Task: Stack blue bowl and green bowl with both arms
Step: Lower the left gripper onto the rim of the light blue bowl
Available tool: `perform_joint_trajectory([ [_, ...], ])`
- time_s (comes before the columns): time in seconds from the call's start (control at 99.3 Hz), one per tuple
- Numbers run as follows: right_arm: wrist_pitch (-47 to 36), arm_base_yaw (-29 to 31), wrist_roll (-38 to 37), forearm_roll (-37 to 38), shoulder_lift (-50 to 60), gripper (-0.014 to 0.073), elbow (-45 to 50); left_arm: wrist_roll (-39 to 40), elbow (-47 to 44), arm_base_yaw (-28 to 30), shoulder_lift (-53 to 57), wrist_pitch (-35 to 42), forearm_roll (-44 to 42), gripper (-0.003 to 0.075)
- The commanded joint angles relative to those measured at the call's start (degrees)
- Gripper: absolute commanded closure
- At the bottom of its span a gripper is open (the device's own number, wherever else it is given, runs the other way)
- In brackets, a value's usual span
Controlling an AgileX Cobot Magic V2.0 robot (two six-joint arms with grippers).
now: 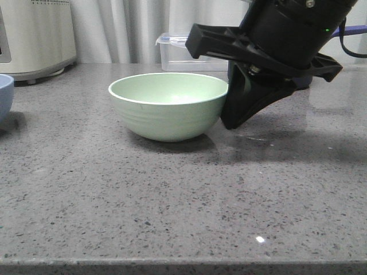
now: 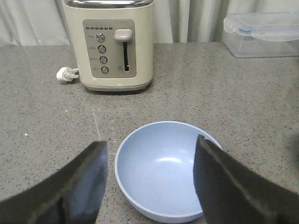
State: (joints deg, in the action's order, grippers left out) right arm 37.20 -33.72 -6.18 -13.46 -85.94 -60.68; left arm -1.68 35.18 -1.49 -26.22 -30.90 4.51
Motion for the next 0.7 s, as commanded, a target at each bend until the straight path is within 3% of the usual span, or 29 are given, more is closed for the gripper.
perform_joint_trajectory([
  [0.0,-2.79,0.01,0.6,-0.9,1.92,0.0673,-1.26,0.57,1.96,0.0,-0.78,5.0,0.19,0.0311],
  [0.252,-1.9,0.01,0.6,-0.9,1.92,0.0673,-1.26,1.03,3.76,0.0,-3.95,2.07,0.06,0.0312],
  [0.443,-1.5,0.01,0.6,-0.9,1.92,0.0673,-1.26,10.6,12.03,0.0,-16.02,-8.95,-6.58,0.0311],
  [0.695,-1.5,0.01,0.6,-0.9,1.92,0.0673,-1.26,11.54,20.84,0.0,-30.74,-13.85,-6.76,0.0312],
])
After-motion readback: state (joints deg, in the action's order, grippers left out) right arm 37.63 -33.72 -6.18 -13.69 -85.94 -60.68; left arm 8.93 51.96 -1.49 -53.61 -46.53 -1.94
